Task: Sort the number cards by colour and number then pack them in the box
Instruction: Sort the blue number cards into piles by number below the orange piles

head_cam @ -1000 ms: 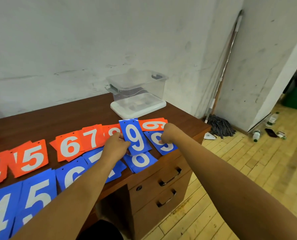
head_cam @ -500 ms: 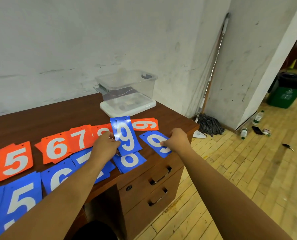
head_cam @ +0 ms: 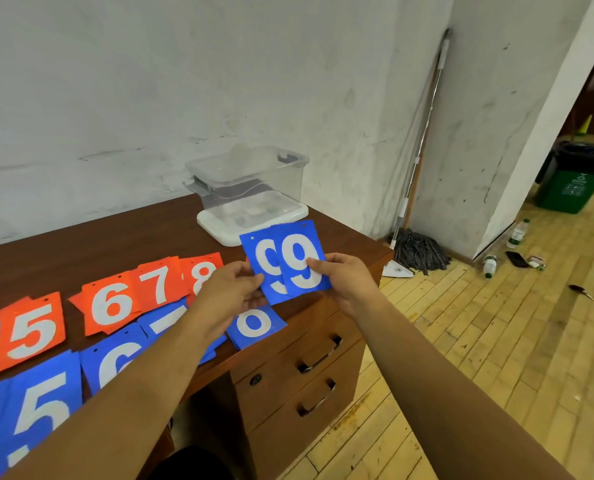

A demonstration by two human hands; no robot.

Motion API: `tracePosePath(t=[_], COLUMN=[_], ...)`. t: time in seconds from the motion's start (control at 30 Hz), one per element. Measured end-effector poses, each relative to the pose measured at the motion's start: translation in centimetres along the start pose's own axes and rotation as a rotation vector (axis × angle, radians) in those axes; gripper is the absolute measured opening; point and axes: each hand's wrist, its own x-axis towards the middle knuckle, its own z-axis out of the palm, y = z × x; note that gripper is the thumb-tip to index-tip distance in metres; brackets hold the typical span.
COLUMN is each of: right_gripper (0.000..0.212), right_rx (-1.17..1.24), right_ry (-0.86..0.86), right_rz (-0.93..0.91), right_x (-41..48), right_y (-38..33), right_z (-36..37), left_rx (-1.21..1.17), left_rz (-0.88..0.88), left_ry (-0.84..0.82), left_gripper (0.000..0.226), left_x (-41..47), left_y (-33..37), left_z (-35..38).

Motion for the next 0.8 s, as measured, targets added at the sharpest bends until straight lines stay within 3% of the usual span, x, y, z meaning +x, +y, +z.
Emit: tracePosePath(t=[0.1, 0.2, 0.27, 0.37, 0.47, 0.63, 0.8], right_gripper=[0.026, 0.025, 0.031, 0.041, 0.043, 0.039, 0.034], right_rx=[-0.224, -0.412, -0.508, -0.711, -0.866, -1.219, -1.243], right_ry=[0.031, -0.005, 0.046, 0.145, 0.157, 0.221, 0.25], right_rz=[-0.099, -0.129, -0.177, -0.244, -0.235, -0.313, -0.478], right_x=[-0.1, -0.2, 0.2, 1.1, 2.0, 2.7, 2.7], right_y=[0.4, 0.4, 0.5, 0.9, 1.9, 3.6, 2.7], right_z=[1.3, 1.5, 1.1, 0.4, 0.7, 1.9, 2.5], left_rx=[-0.006, 0.166, 0.41, 0.975, 1.303, 1.34, 1.238], left_rz=[-0.014, 0.038, 0.153, 0.387, 0.425, 0.39, 0.437], left_ry=[-0.087, -0.071, -0.039, 0.111, 0.1, 0.032, 0.047], left_gripper=[0.018, 0.011, 0.012, 0.025, 0.036, 0.042, 0.036], left_x=[-0.3, -0.5, -0.3, 0.9, 1.8, 2.4, 2.3], left_y=[0.0, 0.1, -0.2, -1.3, -2.3, -3.5, -2.7], left_z=[1.0, 1.7, 1.8, 0.7, -0.3, -0.5, -0.9])
